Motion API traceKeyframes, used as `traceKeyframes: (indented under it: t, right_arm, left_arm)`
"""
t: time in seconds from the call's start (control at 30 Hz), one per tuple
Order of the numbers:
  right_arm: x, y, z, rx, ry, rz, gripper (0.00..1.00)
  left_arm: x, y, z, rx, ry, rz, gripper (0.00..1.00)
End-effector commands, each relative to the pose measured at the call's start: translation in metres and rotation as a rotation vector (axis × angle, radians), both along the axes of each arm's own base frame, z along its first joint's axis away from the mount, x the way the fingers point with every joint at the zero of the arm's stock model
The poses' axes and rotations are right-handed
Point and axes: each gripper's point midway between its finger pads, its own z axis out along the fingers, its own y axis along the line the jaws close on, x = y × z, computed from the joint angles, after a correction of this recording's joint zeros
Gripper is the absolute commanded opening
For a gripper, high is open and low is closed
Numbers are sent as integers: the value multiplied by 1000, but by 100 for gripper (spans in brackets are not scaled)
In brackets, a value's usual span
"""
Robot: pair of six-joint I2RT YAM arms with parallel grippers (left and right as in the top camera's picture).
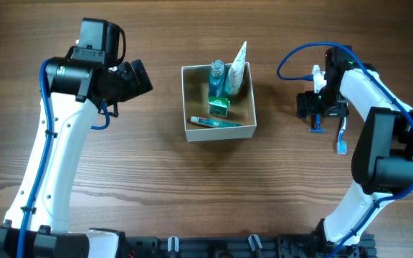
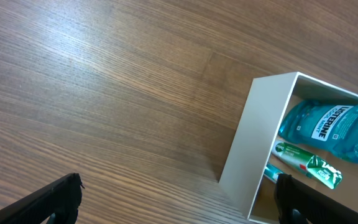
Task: Pack container
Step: 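Grasp the blue razor handle with the right gripper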
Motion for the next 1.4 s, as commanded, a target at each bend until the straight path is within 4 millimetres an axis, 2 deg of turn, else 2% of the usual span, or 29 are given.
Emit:
traceKeyframes:
  t: [0.0, 0.07, 0.13, 0.33, 0.5, 0.63, 0.9, 1.03, 1.1, 1.2, 1.3, 1.37]
  right_arm:
    - [0, 2, -13, 9, 16, 21, 88]
    - [1, 1, -13, 9, 12, 20, 86]
    - [1, 1, -13, 9, 13, 13, 80]
    - [-1, 2, -13, 10, 20, 10, 51]
    - [-1, 2, -13, 10, 22, 10, 36]
    - [-1, 2, -13, 10, 21, 10, 30]
    - [-1, 2, -13, 10, 19, 7, 11]
    - [1, 2, -13, 10, 12, -18, 9]
    - [2, 1, -12, 11, 6, -40, 4]
    - [5, 1, -7, 12, -9, -70, 4]
    - [13, 1, 11, 13, -58, -102, 4]
    - [22, 5, 34, 33, -123, -102, 4]
  left_arm:
    - [0, -1, 5, -17, -13, 0, 100]
    - [0, -1, 5, -17, -12, 0, 100]
    - [-1, -1, 5, -17, -10, 0, 100]
    - [-1, -1, 5, -17, -10, 0, 100]
    - [-1, -1, 5, -17, -10, 0, 100]
    - [-1, -1, 5, -17, -10, 0, 100]
    - [-1, -1, 5, -17, -10, 0, 100]
    - [-1, -1, 5, -17, -10, 0, 100]
    - [-1, -1, 5, -17, -10, 0, 100]
    - [-1, -1, 5, -17, -10, 0, 100]
    - [-1, -1, 5, -17, -9, -1, 100]
    - [-1, -1, 5, -17, -9, 0, 100]
